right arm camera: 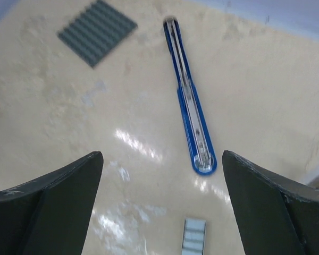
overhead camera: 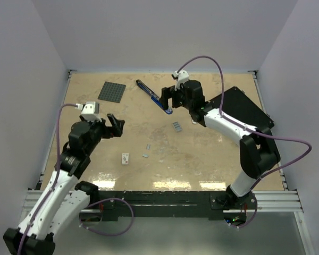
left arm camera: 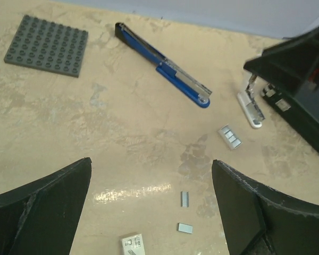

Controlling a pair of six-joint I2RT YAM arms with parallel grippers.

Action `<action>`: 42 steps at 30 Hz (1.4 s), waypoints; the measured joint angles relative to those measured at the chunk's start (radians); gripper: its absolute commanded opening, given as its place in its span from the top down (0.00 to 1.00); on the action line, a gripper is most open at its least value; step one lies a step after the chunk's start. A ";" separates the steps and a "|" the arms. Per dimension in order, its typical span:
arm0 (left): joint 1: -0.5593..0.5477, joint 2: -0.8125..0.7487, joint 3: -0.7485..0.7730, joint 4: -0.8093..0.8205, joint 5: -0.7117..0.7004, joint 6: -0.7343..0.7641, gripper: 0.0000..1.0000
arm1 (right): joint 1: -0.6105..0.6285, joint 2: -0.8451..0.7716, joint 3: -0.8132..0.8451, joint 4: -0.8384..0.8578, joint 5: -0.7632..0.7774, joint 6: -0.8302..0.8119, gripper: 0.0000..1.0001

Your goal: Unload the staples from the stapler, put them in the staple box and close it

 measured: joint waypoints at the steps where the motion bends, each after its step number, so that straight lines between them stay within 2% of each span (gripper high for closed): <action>1: 0.000 0.061 0.027 -0.002 -0.003 0.000 0.00 | 0.000 0.000 -0.029 -0.022 0.004 0.000 0.03; 3: 0.000 0.183 0.082 -0.010 -0.018 0.000 0.01 | 0.000 0.007 -0.064 -0.077 0.022 -0.001 0.10; 4: 0.001 0.243 0.110 -0.017 -0.026 0.000 0.02 | 0.000 0.014 -0.070 -0.114 0.036 -0.004 0.17; 8: 0.006 0.360 0.149 -0.022 -0.034 0.028 0.02 | 0.000 0.037 -0.070 -0.188 0.095 -0.025 0.26; 18: 0.006 0.232 0.095 -0.045 -0.085 0.083 0.02 | 0.000 0.170 -0.040 -0.270 0.130 -0.069 0.29; 22: 0.006 0.229 0.095 -0.049 -0.115 0.083 0.02 | 0.000 0.211 -0.040 -0.291 0.134 -0.076 0.31; 33: 0.006 0.227 0.095 -0.059 -0.132 0.084 0.02 | 0.002 0.219 -0.039 -0.310 0.126 -0.095 0.39; 42: 0.006 0.234 0.095 -0.065 -0.144 0.090 0.03 | 0.023 0.228 -0.037 -0.314 0.130 -0.098 0.38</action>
